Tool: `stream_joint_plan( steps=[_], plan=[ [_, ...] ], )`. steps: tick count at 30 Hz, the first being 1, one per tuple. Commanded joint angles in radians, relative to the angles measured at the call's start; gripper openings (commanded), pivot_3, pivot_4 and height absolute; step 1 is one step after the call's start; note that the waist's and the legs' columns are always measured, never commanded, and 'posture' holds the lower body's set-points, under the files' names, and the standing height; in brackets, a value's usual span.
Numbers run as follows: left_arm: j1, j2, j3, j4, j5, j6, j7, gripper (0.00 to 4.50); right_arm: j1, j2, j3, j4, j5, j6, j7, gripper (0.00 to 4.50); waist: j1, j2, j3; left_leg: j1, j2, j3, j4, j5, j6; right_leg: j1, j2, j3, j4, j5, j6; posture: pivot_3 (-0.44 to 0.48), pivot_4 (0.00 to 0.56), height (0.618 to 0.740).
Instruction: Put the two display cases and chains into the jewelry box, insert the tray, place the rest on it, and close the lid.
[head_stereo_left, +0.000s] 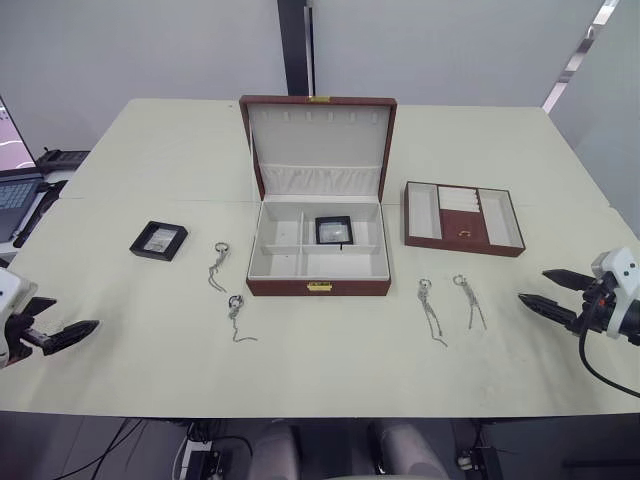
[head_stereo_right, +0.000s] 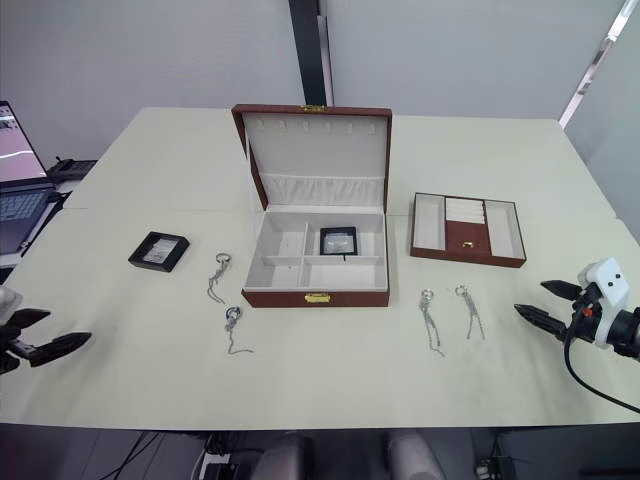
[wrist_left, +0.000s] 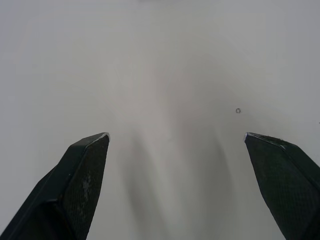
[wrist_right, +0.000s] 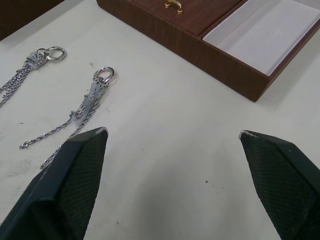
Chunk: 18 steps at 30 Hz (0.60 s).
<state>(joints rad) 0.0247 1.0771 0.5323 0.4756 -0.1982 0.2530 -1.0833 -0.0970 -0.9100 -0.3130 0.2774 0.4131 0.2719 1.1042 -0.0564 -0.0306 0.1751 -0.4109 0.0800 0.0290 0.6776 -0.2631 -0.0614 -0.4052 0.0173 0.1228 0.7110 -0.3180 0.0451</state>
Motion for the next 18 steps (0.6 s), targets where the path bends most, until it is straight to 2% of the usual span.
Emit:
stream_joint_plan(
  steps=[1,6,12,18],
  plan=[
    [-0.02,0.04,-0.006,-0.005,0.0,-0.032,-0.001,4.47,-0.005,-0.003,-0.019,-0.024,0.01,-0.001,0.004,4.5,0.0,0.0,0.0,0.0,0.0,0.0,0.0,0.0,0.0,0.0,0.0,0.0,0.0,0.0,0.0,0.0,0.15,0.74],
    [-0.099,0.073,-0.092,0.034,0.029,-0.115,-0.041,4.47,-0.032,0.008,-0.014,-0.128,0.065,0.06,0.024,4.5,0.001,0.0,0.0,0.0,0.0,0.0,0.0,0.0,0.0,0.0,0.0,0.0,0.0,0.0,0.0,0.0,0.15,0.74],
    [-0.343,0.109,-0.314,0.184,0.146,-0.237,-0.104,4.47,-0.087,0.011,0.027,-0.393,0.176,0.198,0.027,4.5,0.002,0.001,0.0,0.0,0.0,0.0,0.0,0.0,0.0,0.0,0.001,0.0,0.002,0.0,0.0,0.0,0.15,0.74],
    [-0.625,0.07,-0.521,0.374,0.282,-0.374,-0.169,4.47,-0.15,0.037,0.102,-0.561,0.229,0.271,0.001,4.5,0.006,0.0,0.0,0.0,0.0,-0.001,0.0,0.0,0.0,0.0,0.001,0.0,0.001,0.0,0.0,0.0,0.15,0.74]
  ],
)
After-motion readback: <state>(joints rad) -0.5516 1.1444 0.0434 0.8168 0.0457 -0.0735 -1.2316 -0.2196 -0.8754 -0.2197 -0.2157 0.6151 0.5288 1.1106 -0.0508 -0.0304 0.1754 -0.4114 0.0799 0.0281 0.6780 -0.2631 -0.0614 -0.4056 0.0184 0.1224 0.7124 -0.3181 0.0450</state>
